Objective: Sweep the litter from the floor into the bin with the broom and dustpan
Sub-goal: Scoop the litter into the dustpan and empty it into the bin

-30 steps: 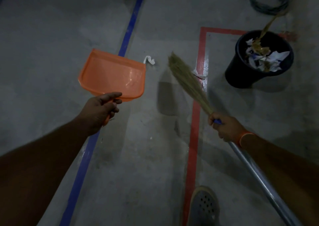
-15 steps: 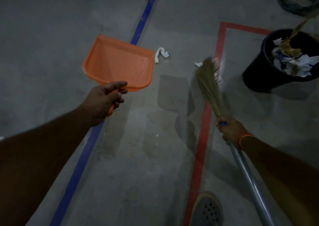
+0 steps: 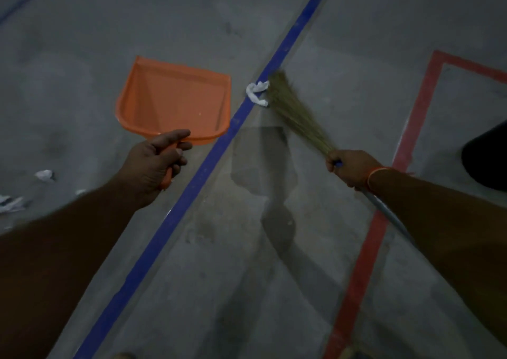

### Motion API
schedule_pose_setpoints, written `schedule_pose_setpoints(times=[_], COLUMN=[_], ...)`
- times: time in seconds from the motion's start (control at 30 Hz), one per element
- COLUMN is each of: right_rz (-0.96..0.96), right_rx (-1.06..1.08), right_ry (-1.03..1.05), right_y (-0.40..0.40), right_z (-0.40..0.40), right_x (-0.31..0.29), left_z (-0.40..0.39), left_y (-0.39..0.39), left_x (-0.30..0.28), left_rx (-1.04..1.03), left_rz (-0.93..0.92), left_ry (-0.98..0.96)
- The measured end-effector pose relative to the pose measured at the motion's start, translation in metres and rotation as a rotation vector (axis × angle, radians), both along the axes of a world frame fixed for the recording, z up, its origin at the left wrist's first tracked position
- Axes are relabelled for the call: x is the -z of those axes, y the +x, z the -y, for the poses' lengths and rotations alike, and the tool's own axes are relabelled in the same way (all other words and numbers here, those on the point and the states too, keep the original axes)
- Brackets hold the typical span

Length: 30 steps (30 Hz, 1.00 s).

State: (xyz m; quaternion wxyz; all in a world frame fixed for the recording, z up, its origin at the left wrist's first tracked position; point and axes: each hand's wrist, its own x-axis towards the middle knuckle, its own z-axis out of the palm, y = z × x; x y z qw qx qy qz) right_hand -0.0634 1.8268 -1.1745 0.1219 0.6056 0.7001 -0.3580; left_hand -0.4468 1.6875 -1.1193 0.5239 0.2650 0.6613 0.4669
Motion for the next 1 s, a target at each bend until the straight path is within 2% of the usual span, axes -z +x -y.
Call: schedule_pose_setpoints(times=[0.23, 0.47, 0.6, 0.83, 1.0], right_rz=[0.026, -0.124, -0.201, -0.271, -0.201], right_rx=[-0.346, -0.458, -0.475, -0.341, -0.149], right_ry=[-0.01, -0.091, -0.107, -0.078, -0.132], right_y=[-0.151, -0.357, -0.443, -0.489, -0.493], right_z=[0.061, 0.184, 0.245, 0.315, 0.37], right_x=[-0.01, -0.015, -0.027, -0.054, -0.05], left_z=[0.108, 0.275, 0.375, 0.49, 0.531], left_y=[-0.11, -0.257, -0.325, -0.386, -0.417], left_x=[-0.019, -0.05, -0.066, -0.078, -0.082], left_rx=[-0.19, -0.309, -0.392, -0.512, -0.546], left_rz=[0.02, -0.054, -0.082, -0.032, -0.005], left_ry=[-0.02, -0.077, -0.101, -0.131, -0.142])
